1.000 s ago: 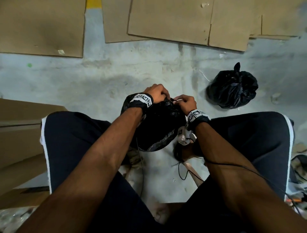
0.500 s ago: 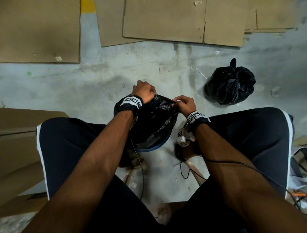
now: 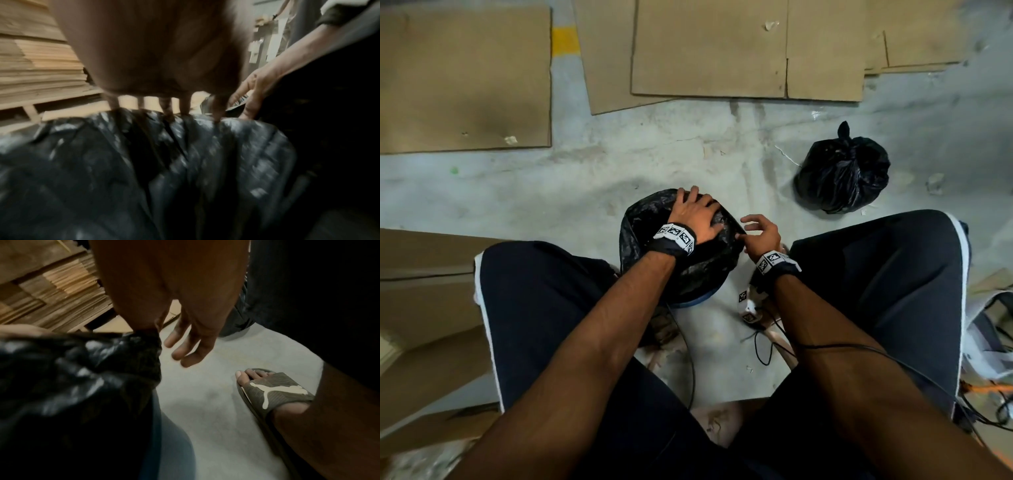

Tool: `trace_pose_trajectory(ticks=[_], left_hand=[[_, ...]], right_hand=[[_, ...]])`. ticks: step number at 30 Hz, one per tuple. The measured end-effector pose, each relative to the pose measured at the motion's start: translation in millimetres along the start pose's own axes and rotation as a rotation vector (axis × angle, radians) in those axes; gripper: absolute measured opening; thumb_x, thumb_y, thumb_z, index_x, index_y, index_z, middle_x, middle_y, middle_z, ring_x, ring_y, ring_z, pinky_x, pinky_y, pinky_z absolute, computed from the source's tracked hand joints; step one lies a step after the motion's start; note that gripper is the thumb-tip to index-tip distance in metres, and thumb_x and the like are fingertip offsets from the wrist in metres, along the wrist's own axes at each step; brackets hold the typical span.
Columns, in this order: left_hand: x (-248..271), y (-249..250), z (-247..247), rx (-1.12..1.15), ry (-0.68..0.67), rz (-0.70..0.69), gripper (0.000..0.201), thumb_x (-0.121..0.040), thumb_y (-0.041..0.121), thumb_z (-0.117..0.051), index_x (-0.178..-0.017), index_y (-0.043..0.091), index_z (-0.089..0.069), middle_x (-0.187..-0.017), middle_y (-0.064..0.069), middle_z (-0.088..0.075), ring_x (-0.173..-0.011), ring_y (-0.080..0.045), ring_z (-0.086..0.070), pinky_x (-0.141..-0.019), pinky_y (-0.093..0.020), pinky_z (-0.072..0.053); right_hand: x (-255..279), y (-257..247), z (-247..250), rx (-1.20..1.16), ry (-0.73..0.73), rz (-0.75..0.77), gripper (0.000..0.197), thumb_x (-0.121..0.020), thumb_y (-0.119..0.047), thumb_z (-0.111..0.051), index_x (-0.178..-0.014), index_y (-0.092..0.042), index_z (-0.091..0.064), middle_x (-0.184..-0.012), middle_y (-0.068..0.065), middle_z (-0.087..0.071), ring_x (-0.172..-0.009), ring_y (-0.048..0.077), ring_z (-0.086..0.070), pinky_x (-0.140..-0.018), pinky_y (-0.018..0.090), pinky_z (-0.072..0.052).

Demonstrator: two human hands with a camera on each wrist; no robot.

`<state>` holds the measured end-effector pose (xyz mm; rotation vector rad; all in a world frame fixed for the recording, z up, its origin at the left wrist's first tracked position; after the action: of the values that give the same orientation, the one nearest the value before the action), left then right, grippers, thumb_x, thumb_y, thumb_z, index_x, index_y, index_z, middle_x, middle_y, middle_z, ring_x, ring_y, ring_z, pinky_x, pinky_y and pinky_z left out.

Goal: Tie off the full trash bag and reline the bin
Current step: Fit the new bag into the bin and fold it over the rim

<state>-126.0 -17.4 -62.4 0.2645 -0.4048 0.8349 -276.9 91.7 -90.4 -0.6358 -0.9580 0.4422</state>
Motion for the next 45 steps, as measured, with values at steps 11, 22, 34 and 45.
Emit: trace_pose_trajectory(ticks=[11, 22, 34, 45], left_hand=[[40.0, -3.5, 3.8, 0.149, 0.088, 0.082, 0.069, -0.077, 0.026, -0.063, -0.144, 0.018, -0.048, -0.15, -0.007, -0.043, -0.138, -0.035, -0.033, -0.112, -0.054, -0.027], [55.2, -39.2, -4.7, 0.228, 0.098, 0.284, 0.073, -0.096, 0.043, -0.046, -0.159, 0.017, -0.02, -0.163, -0.003, -0.029, -0.151, -0.03, -0.021, -0.118, -0.054, -0.025], [23.4, -95.2, -18.8, 0.47, -0.071, 0.3, 0.062, -0.092, 0.057, -0.057, -0.14, 0.019, -0.046, -0.14, -0.012, -0.049, -0.128, -0.038, -0.046, -0.103, -0.052, -0.042], [24.5, -118.3, -37.5, 0.511, -0.325, 0.419, 0.08, -0.064, 0.081, -0.06, -0.126, 0.03, -0.054, -0.133, -0.009, -0.061, -0.12, -0.038, -0.056, -0.105, -0.054, -0.037]], right_hand=[[20.0, -5.9, 1.7, 0.572, -0.066, 0.152, 0.033, -0.069, -0.063, -0.045, -0.1, -0.06, -0.056, -0.112, -0.017, -0.048, -0.104, 0.024, -0.061, -0.1, 0.054, -0.037], [47.9, -49.3, -16.9, 0.752, -0.08, 0.518, 0.053, -0.08, -0.011, -0.064, -0.131, -0.025, -0.061, -0.126, 0.008, -0.049, -0.115, 0.035, -0.045, -0.097, 0.049, -0.045], [-1.6, -62.1, -58.9, 0.709, -0.282, 0.305, 0.043, -0.102, -0.049, -0.042, -0.137, -0.027, -0.055, -0.137, 0.007, -0.062, -0.129, 0.037, -0.05, -0.105, 0.052, -0.035], [-8.8, -41.0, -50.4, 0.465, -0.388, 0.082, 0.029, -0.102, -0.033, -0.046, -0.116, -0.023, -0.069, -0.132, 0.009, -0.065, -0.124, 0.03, -0.056, -0.097, 0.031, -0.039]])
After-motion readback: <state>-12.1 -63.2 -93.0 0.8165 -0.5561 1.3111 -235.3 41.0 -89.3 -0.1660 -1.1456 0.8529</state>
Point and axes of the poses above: each hand's wrist, its own x-axis away from the middle knuckle, its own z-axis out of the back of the hand, y = z × x, the point moved 3 cm from there along -x, towards the middle knuckle
